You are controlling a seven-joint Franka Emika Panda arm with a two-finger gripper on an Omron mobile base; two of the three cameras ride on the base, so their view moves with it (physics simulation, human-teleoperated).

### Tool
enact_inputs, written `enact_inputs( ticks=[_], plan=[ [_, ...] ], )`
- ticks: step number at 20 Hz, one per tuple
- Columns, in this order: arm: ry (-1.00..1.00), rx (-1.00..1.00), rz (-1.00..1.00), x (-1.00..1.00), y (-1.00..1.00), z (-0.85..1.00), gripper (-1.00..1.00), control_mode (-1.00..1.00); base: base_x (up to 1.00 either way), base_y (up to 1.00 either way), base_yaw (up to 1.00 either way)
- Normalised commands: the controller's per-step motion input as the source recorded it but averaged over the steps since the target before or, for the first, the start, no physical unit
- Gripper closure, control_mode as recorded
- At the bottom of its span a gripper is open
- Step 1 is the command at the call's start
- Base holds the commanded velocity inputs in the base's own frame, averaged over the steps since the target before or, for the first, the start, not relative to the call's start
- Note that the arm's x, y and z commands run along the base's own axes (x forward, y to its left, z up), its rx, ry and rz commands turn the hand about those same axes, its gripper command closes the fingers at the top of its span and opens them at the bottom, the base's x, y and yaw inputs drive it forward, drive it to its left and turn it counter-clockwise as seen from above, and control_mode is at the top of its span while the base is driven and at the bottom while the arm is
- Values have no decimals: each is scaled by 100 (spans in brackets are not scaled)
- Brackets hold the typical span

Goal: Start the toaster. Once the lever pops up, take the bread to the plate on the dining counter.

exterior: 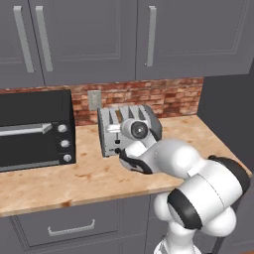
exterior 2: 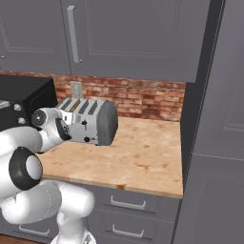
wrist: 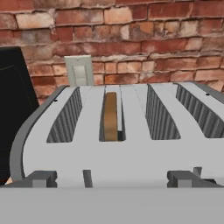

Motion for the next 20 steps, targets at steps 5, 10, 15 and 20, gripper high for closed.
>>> enact_inputs(
  ticks=[5,10,15,20],
  plan=[
    [0,0,0,0,5,21,-100,-100,0,0,0],
    [0,0,0,1,0,15,-100,-100,0,0,0],
    [1,0,0,12,-15,4,-100,-100,0,0,0],
    [0,0,0,10,-17,3,-100,-100,0,0,0]
  ],
)
